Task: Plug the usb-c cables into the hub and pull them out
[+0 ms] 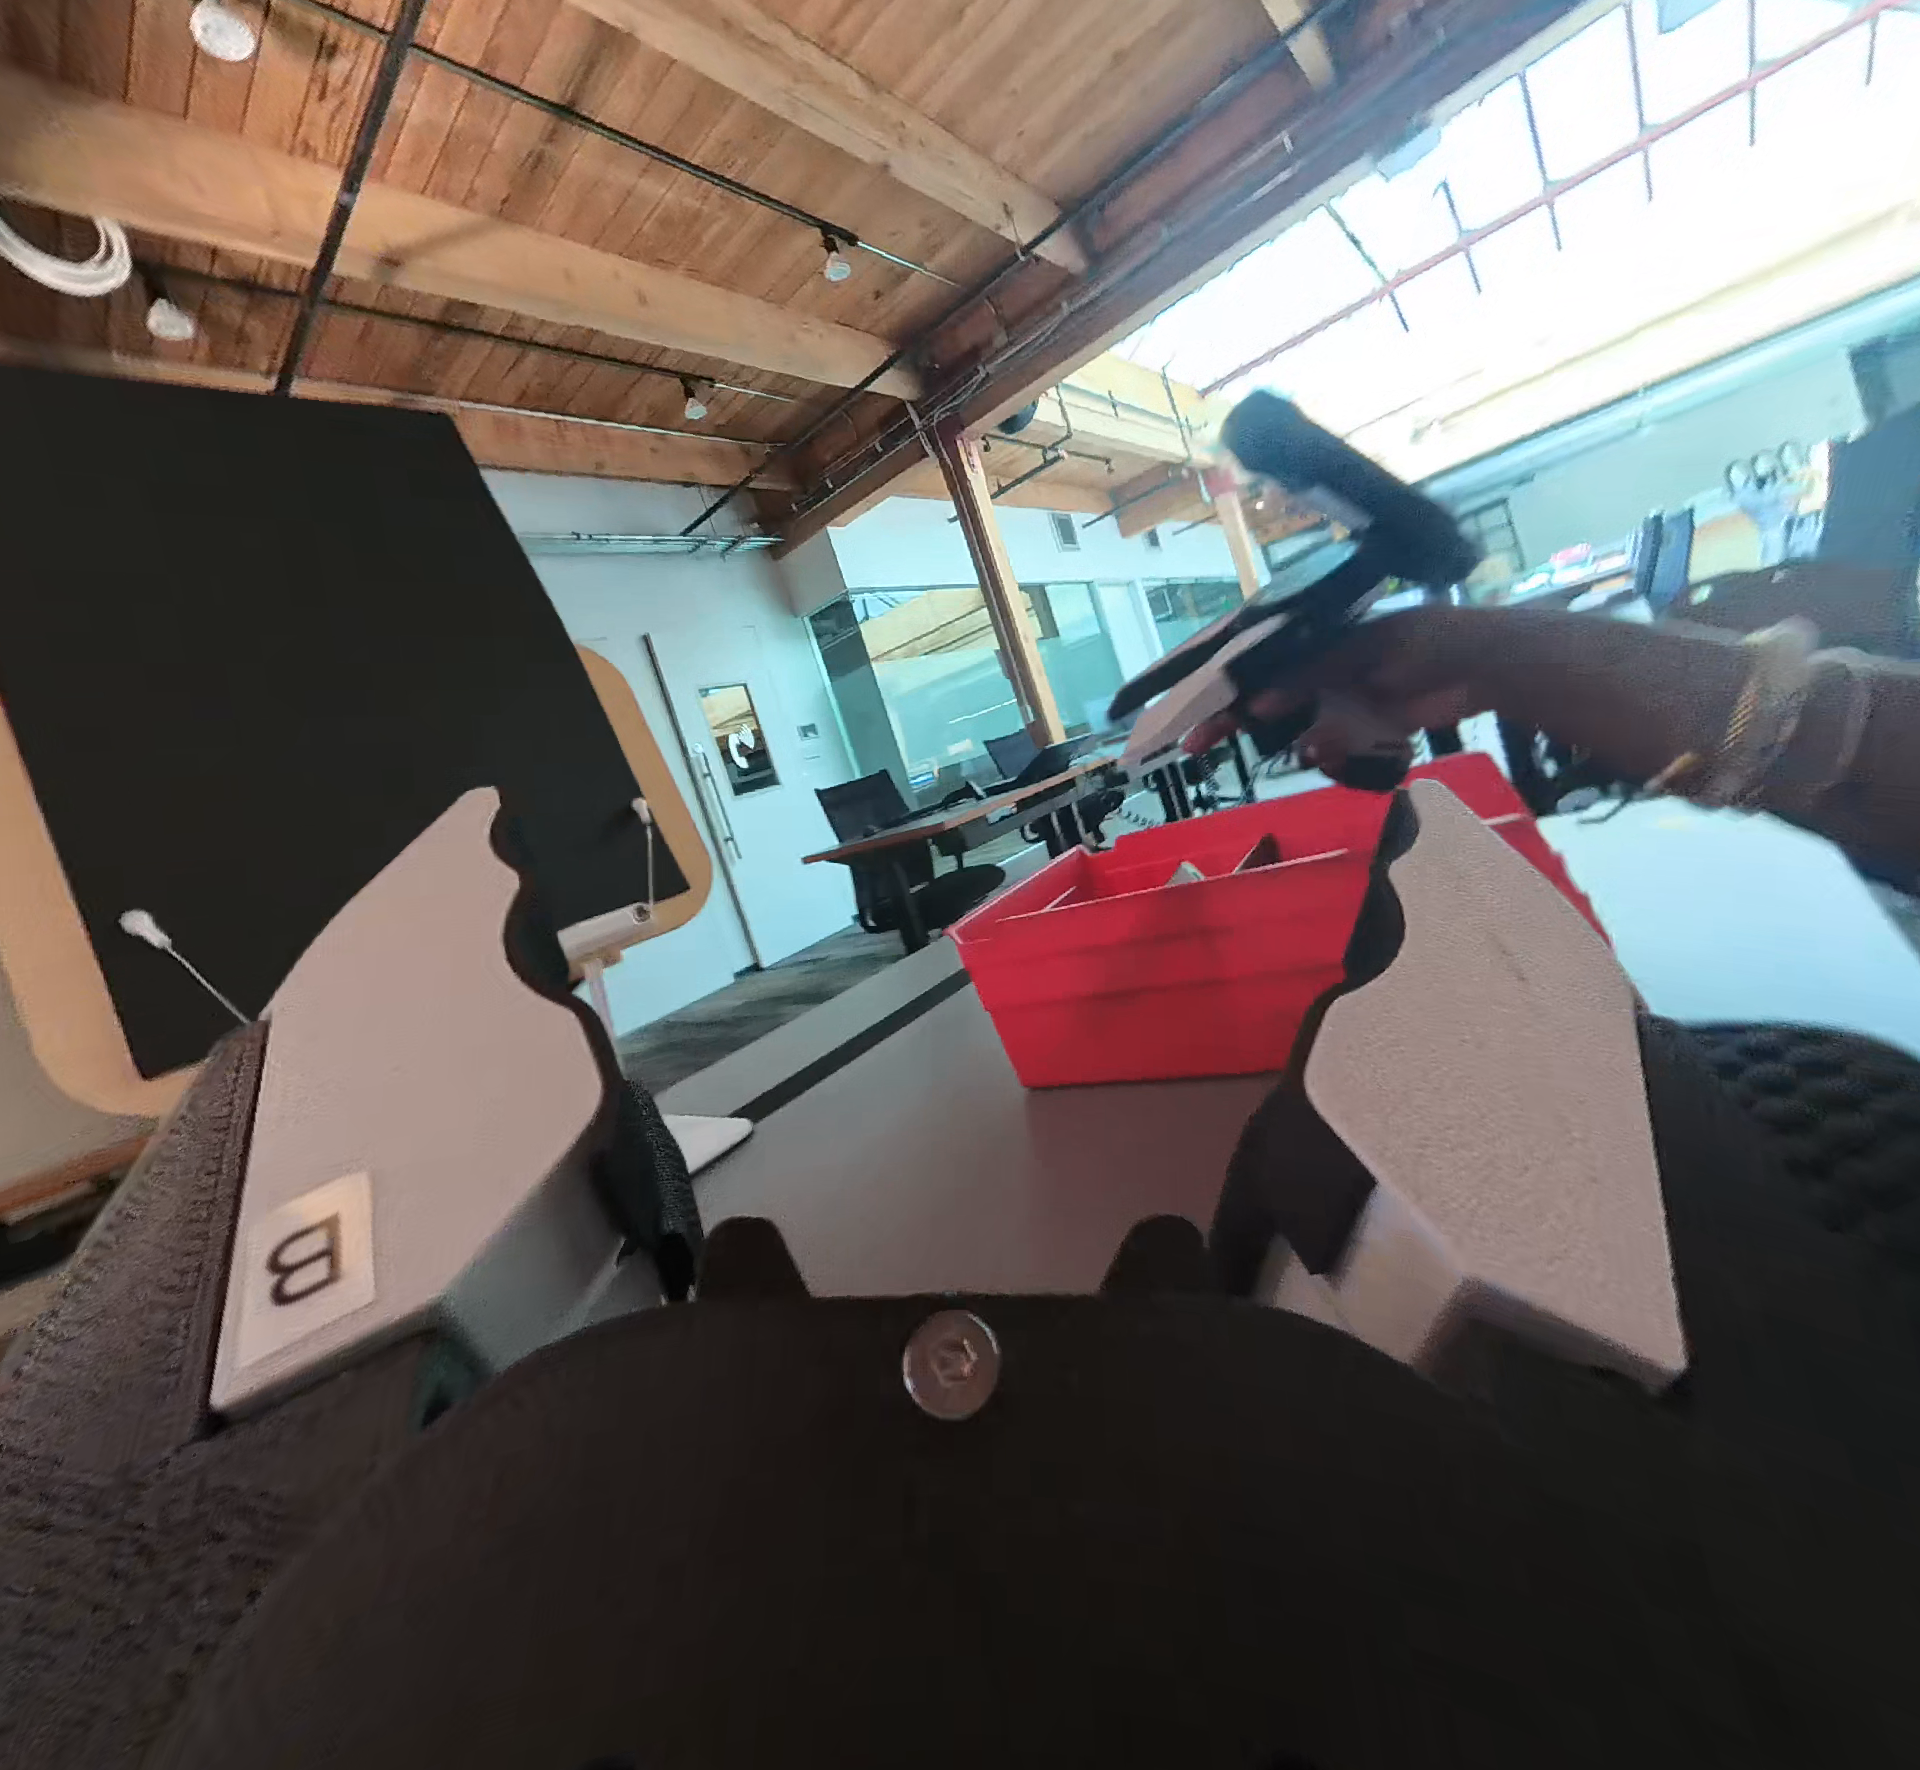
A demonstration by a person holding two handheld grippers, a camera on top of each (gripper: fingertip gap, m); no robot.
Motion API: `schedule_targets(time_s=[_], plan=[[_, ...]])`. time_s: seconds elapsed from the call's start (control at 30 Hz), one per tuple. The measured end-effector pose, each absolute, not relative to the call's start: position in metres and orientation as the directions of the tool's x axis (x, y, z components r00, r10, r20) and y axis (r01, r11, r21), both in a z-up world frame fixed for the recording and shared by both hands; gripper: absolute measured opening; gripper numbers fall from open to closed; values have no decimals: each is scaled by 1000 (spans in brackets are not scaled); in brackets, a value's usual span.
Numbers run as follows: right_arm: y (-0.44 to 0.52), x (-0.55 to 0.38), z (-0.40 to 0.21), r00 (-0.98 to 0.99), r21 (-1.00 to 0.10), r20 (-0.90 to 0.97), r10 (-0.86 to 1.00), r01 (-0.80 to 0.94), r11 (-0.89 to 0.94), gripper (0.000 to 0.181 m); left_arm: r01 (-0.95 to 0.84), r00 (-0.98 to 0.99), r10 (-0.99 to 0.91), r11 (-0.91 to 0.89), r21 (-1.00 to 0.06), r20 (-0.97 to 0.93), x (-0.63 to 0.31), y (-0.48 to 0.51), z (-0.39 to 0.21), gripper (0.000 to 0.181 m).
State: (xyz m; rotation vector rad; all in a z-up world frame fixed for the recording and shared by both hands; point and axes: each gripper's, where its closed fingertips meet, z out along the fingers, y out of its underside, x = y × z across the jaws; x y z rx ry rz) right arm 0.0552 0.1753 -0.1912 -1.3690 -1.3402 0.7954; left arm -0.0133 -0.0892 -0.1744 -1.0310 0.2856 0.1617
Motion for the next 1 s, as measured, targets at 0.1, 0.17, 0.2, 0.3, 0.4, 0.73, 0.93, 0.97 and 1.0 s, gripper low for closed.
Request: schedule_targets(time_s=[0.1, 0.17, 0.2, 0.3, 0.4, 0.73, 0.93, 0.97, 1.0], plan=[[135, 87, -188, 110, -946, 213, 971, 272, 177, 98, -326, 930, 18, 500, -802, -366, -7, -89, -175, 143], [107, 113, -194, 63, -935, 227, 972, 293, 199, 96, -301, 942, 33, 530, -793, -335, -7, -94, -166, 144], [94, 128, -202, 43, -923, 221, 974, 332, 194, 89, -288, 946, 37, 554, -781, -322, -6, -99, -159, 144], [70, 168, -230, 35, -867, 222, 974, 464, 181, 82, -257, 955, 30, 583, -771, -296, -3, -110, -141, 143], [78, 183, -252, 32, -744, 329, 944, 624, 238, 69, -264, 950, 24, 595, -759, -312, 3, -123, -125, 143], [88, 141, -296, 21, -635, 379, 925, 733, 243, 16, -304, 944, 12, 422, -854, -331, -8, -181, -98, 135], [82, 102, -292, 94, -767, 265, 960, 623, 150, 19, -352, 920, 225, 123, -928, -320, -66, -222, -119, 103], [79, 94, -292, 98, -775, 268, 958, 613, 154, 21, -351, 907, 261, 35, -936, -330, -78, -230, -129, 102], [76, 86, -292, 101, -774, 287, 953, 610, 169, 21, -344, 891, 300, -41, -938, -340, -90, -240, -138, 103]])
